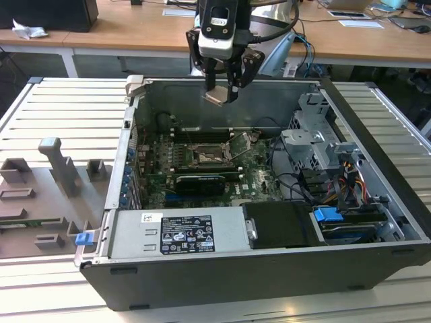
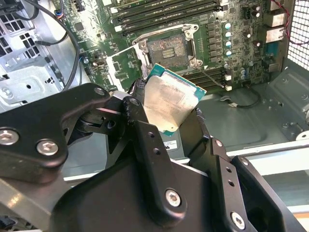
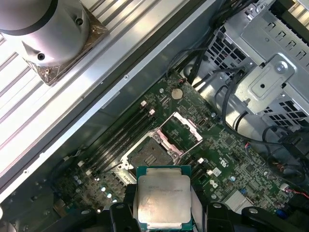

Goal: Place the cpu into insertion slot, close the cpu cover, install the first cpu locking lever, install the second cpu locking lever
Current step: 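Place the cpu into insertion slot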

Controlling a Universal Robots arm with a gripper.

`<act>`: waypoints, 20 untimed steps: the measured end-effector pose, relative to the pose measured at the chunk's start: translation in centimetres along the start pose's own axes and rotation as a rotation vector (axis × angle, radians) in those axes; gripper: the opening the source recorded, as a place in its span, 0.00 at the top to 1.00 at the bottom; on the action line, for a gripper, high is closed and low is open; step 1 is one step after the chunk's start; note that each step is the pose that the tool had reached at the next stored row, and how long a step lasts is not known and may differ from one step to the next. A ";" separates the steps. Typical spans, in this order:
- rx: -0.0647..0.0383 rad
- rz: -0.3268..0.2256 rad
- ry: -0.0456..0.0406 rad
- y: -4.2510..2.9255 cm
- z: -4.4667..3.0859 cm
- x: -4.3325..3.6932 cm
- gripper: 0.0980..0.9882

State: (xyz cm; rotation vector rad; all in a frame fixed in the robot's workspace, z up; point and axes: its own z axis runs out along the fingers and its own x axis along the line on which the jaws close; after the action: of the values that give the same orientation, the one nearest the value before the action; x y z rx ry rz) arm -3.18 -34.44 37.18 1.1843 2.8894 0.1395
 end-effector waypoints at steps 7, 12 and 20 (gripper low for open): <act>-0.001 0.032 -0.0027 0.00 0.02 0.00 0.52; -0.001 0.056 -0.0049 0.00 0.03 0.00 0.52; -0.002 0.124 -0.0109 -0.01 0.13 0.00 0.52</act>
State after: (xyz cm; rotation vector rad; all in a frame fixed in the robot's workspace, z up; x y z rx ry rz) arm -3.18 -34.44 37.05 1.3596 2.8052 0.1376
